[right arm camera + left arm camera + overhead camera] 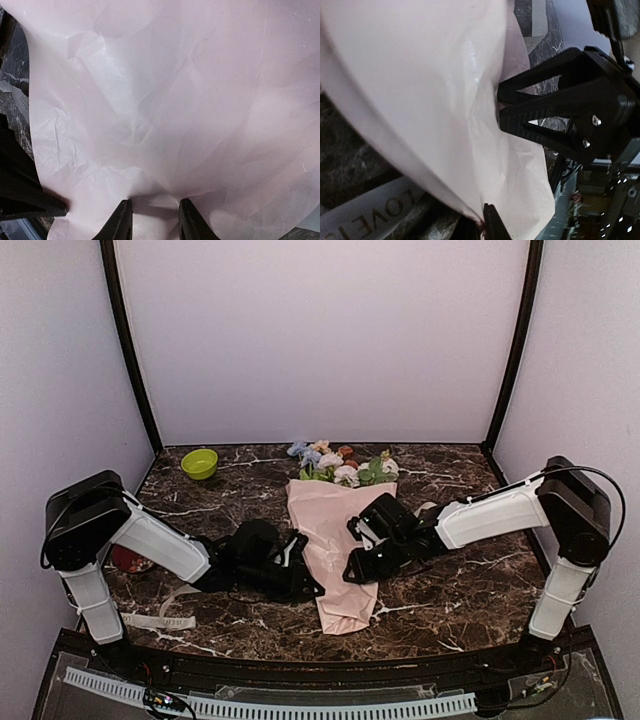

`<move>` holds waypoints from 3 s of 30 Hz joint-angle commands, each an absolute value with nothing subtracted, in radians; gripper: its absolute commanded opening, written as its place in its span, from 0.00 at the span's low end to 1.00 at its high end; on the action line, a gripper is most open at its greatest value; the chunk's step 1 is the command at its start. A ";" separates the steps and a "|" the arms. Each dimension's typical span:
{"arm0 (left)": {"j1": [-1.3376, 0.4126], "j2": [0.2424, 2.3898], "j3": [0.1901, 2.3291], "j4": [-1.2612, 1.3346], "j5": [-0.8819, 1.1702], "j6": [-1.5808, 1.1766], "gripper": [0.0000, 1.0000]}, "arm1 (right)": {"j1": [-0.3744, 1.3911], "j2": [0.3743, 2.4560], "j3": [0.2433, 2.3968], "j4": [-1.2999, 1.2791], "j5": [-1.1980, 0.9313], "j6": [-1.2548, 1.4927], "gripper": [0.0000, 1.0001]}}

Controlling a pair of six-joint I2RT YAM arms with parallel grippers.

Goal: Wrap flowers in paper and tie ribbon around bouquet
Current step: Adjust the folded bouquet with the ribbon, then pick up the left side of the ribbon at the center of the board, then pick up the right side of the ribbon from the center of the board.

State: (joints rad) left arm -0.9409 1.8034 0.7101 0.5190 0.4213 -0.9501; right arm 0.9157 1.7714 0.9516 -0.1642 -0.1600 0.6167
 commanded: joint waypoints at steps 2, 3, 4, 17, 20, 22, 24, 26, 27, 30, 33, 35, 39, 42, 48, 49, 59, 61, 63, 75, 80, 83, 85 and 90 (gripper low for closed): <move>-0.943 1.738 0.712 0.437 0.401 -0.903 0.28 | 0.923 1.831 0.954 -0.187 -0.114 0.646 0.32; -0.941 1.714 0.726 0.389 0.385 -0.873 0.33 | 0.923 1.837 0.949 -0.188 -0.110 0.647 0.32; -0.937 1.673 0.741 0.309 0.367 -0.844 0.38 | 0.923 1.843 0.947 -0.192 -0.108 0.648 0.32; -0.735 1.105 0.698 -0.453 -0.044 -0.772 0.80 | 0.936 1.856 0.957 -0.192 -0.108 0.646 0.32; -0.708 0.975 0.634 -0.621 -0.157 -0.864 0.91 | 0.937 1.862 0.961 -0.186 -0.122 0.644 0.32; -0.703 0.897 0.583 -0.688 -0.180 -0.927 0.98 | 0.938 1.864 0.961 -0.183 -0.123 0.643 0.32; -0.702 0.832 0.530 -0.745 -0.175 -0.987 0.99 | 0.938 1.868 0.967 -0.191 -0.126 0.639 0.32; -0.700 0.754 0.482 -0.783 -0.170 -1.054 0.99 | 0.939 1.866 0.968 -0.188 -0.132 0.633 0.32; -0.700 0.717 0.451 -0.788 -0.173 -1.076 0.99 | 0.940 1.864 0.968 -0.187 -0.131 0.630 0.32; -0.700 0.639 0.411 -0.787 -0.194 -1.135 0.99 | 0.940 1.861 0.973 -0.197 -0.129 0.623 0.32; -0.699 0.629 0.410 -0.838 -0.263 -1.200 0.97 | 0.941 1.850 0.968 -0.188 -0.135 0.620 0.32; -0.700 0.644 0.417 -0.873 -0.322 -1.236 0.97 | 0.940 1.848 0.963 -0.187 -0.132 0.618 0.32; -0.700 0.672 0.389 -0.900 -0.368 -1.296 0.81 | 0.941 1.842 0.960 -0.183 -0.140 0.618 0.32; -0.699 0.666 0.326 -0.851 -0.294 -1.313 0.69 | 0.942 1.841 0.966 -0.194 -0.132 0.615 0.32; -0.699 0.590 0.296 -0.833 -0.268 -1.291 0.33 | 0.942 1.843 0.984 -0.207 -0.134 0.608 0.33; -0.699 0.581 0.292 -0.825 -0.259 -1.281 0.27 | 0.942 1.846 0.991 -0.212 -0.138 0.606 0.33; -0.700 0.599 0.353 -0.677 -0.295 -1.114 0.00 | 0.942 1.831 0.981 -0.198 -0.151 0.619 0.33; -0.700 0.659 0.414 -0.568 -0.314 -0.999 0.00 | 0.942 1.835 0.979 -0.198 -0.151 0.620 0.33; -0.700 0.753 0.496 -0.434 -0.293 -0.859 0.00 | 0.942 1.845 0.986 -0.212 -0.148 0.621 0.33; -0.851 1.503 1.085 0.034 0.209 -0.376 0.00 | 0.942 1.830 0.966 -0.164 -0.147 0.682 0.34; -0.851 1.712 1.113 0.118 0.238 -0.442 0.00 | 0.942 1.804 0.961 -0.160 -0.135 0.715 0.34; -0.848 1.811 1.128 0.126 0.258 -0.466 0.00 | 0.942 1.791 0.962 -0.166 -0.135 0.727 0.34; -0.830 1.867 1.152 0.068 0.248 -0.488 0.00 | 0.942 1.785 0.972 -0.182 -0.132 0.735 0.34; -0.770 1.930 1.161 -0.002 0.278 -0.509 0.00 | 0.942 1.729 1.011 -0.247 -0.131 0.746 0.35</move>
State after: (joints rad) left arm -0.8127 1.9339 1.1252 0.0505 0.2512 -0.4873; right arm 0.9298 1.7939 0.9829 -0.1627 -0.1375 0.7223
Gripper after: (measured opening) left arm 0.006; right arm 0.344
